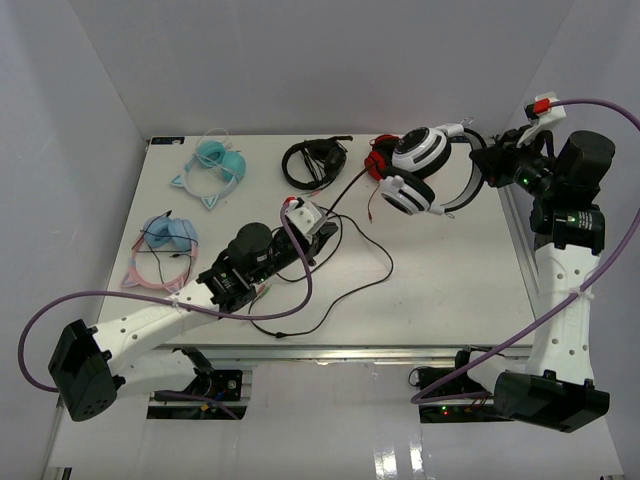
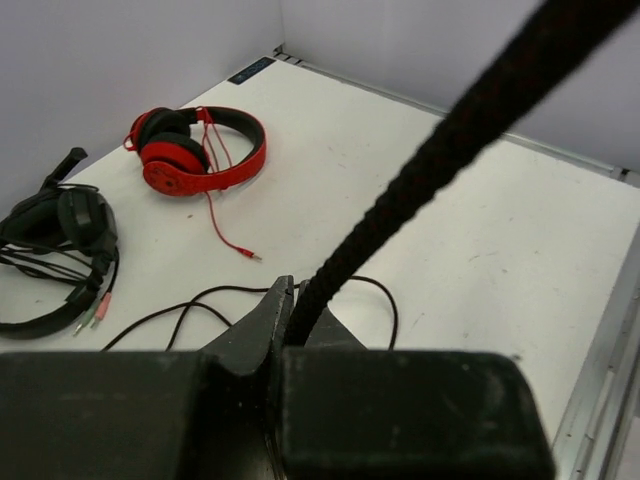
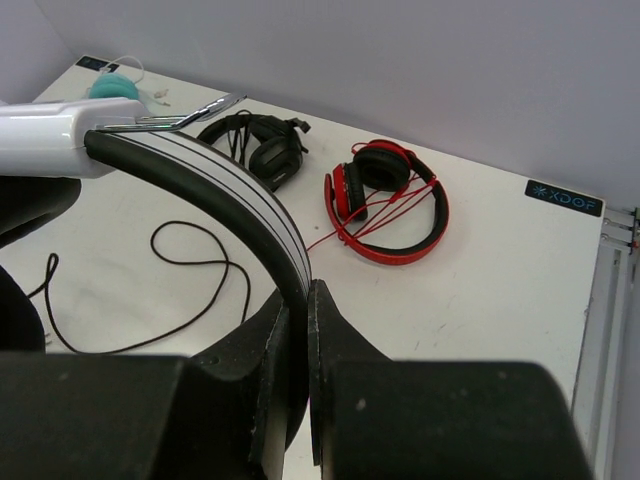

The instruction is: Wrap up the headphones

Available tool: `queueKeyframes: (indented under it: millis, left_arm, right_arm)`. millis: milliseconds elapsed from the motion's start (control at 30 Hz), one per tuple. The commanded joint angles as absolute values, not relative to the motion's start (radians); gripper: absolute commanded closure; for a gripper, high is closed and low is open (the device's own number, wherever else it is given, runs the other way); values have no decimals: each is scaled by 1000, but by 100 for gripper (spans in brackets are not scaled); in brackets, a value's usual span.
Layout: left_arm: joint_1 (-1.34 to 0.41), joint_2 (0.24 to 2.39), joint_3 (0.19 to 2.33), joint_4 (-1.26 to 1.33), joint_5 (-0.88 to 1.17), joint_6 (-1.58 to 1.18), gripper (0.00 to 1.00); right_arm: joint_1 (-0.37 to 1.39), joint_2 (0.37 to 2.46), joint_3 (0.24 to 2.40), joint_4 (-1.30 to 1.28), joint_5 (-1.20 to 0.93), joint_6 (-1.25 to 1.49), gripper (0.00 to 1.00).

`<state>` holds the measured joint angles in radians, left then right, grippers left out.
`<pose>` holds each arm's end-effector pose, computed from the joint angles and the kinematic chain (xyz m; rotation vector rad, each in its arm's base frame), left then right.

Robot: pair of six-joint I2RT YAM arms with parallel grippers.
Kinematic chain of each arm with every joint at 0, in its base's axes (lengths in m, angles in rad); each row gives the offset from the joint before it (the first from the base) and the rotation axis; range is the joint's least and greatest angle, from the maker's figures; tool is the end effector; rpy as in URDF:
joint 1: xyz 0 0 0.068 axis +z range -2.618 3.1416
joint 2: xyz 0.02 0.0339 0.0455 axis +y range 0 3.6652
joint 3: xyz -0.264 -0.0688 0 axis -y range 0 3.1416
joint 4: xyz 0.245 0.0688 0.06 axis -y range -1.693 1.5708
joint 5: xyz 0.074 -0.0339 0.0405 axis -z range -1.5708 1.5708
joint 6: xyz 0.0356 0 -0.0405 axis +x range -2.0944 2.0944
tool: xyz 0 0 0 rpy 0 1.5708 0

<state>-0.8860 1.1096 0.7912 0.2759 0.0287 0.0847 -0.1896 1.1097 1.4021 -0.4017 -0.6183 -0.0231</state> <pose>0.1659 -0.2047 0.3255 0.7904 1.4499 -0.6390 0.2221 -0.0216 0.4668 -0.3249 1.6403 0.3576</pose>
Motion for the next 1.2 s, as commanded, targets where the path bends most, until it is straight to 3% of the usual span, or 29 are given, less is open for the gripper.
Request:
queueKeyframes:
  millis: [0,200,300,567,867,1167]
  left_arm:
    - [-883,1094,805,325,132,10,100]
    - [-884,1157,947,216,256,-121,100]
    - [-889,1222,1029,161,310,-202,100]
    - [-957,1400,1071,133,321,-264,100]
    - [-1000,1531,1138,32,345,-222,100]
    - [-1000,1582,1082,20,303,-179,100]
  right_arm:
    - [-192,1079,1395,-312,-520,-45,92]
    - [-145,1048,1268,-227,-362,-31,92]
    - [-33,1047,1223,-188,-86,10,92]
    - [142,1087,1185,-114,266,177,92]
    - [163,1189,1304,-143,226,250,92]
    - [152,1133,1298,-131,91,309,92]
